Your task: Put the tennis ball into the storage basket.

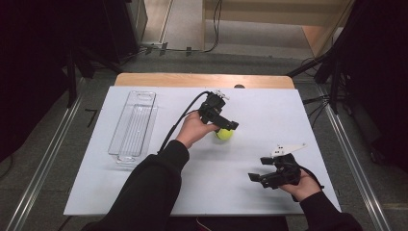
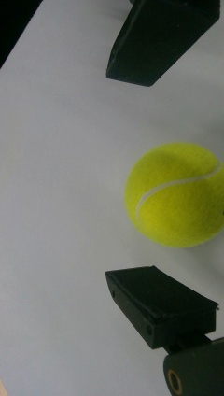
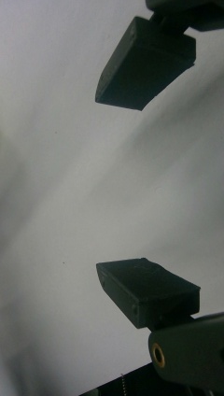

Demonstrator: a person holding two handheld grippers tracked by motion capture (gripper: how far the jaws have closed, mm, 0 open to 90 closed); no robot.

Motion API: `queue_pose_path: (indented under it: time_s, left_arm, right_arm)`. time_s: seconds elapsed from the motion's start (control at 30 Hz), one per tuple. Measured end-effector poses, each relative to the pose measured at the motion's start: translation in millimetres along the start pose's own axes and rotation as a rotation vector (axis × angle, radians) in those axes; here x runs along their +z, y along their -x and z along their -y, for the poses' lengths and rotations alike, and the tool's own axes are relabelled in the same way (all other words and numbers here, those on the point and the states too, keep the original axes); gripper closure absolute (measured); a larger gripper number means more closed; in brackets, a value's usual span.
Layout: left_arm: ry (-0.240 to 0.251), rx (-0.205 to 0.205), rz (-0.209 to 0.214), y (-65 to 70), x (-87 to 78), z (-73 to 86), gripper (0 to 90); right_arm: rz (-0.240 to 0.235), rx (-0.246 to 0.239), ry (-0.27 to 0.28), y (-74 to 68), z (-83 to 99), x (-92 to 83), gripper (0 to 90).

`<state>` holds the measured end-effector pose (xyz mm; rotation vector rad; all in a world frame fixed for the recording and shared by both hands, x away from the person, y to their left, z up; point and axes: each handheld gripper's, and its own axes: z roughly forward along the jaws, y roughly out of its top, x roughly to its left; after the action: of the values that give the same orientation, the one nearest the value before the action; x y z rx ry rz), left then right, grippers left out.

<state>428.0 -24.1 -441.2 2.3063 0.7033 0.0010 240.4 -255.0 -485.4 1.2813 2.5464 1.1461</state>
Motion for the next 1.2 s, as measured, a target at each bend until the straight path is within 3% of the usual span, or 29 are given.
queue_pose_path:
  time_s: [0.6, 1.2]
  left_arm:
    - [-0.027, -0.008, 0.013, -2.3, 13.9, 11.1, 5.5]
    - [-0.087, -0.001, -0.009, -6.0, 30.8, 22.7, 6.8]
  right_arm:
    - [-0.001, -0.003, -0.009, -0.5, -0.1, 0.9, 14.8]
    - [-0.005, -0.007, -0.014, -1.5, 0.3, 1.4, 14.7]
